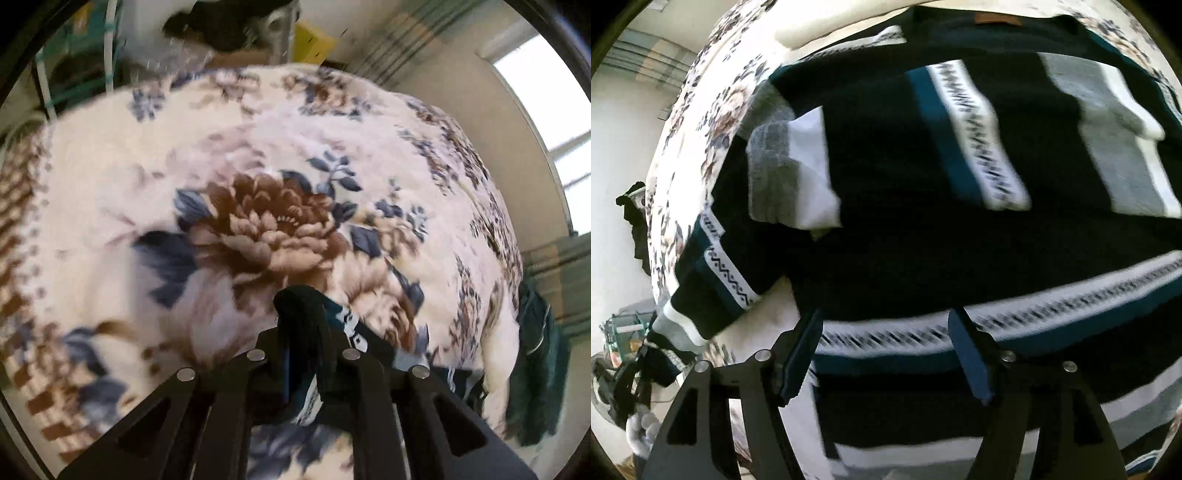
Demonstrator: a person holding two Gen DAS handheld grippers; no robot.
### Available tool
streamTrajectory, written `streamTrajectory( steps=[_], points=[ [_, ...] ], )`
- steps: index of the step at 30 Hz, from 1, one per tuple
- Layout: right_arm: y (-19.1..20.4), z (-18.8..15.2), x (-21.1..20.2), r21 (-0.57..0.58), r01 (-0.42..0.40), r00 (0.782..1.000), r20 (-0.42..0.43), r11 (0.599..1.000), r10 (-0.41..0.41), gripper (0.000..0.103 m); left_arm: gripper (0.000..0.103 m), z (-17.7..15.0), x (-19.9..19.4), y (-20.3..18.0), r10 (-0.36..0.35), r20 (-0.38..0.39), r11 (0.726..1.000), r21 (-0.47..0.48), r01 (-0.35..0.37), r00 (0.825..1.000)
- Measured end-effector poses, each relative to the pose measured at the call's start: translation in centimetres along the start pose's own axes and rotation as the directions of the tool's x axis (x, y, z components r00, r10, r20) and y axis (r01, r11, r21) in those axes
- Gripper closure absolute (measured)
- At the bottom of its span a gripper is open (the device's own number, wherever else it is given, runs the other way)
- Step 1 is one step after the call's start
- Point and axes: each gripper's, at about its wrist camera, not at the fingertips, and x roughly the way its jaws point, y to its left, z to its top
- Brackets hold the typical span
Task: Fold small clothes
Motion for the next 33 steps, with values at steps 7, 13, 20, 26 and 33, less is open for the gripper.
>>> streamTrajectory(
  steps=[7, 13, 20, 26, 33],
  points=[
    [2.3, 1.3, 0.8, -0.005, -0.006, 1.000, 0.012, 1.000, 0.007, 0.017, 0.042, -0.9, -0.5, 7.4, -0.062, 0.004, 0.954, -0.292, 0.061, 0.998],
    [0.9, 1.6, -0.1, 0.043, 0.014, 0.998, 0.058, 0.999, -0.016, 0.014, 0.037, -7.0, 0.1, 8.3, -0.156, -0.046, 0.908, -0.399, 0.125, 0.987],
    [-2.0, 2.8, -2.2, 0.048, 0.279, 0.950, 0.131, 0.959, -0.283, 0.014, 0.039, -7.2, 4.1, 4.4, -0.105, -0.016, 0.914, -0.394, 0.091, 0.994],
    [1.7, 5.7, -2.3, -0.013, 0.092, 0.987, 0.135, 0.996, -0.090, 0.014, 0.096, -4.6, 4.1, 2.2, -0.022, 0.040, 0.961, -0.275, 0.033, 0.999],
    [9.4, 8.7, 3.1, -0.199, 0.174, 0.981, 0.119, 0.964, -0.153, 0.090, 0.096, -4.1, 3.4, 1.6, 0.010, 0.037, 0.982, -0.186, -0.003, 0.999]
  ],
)
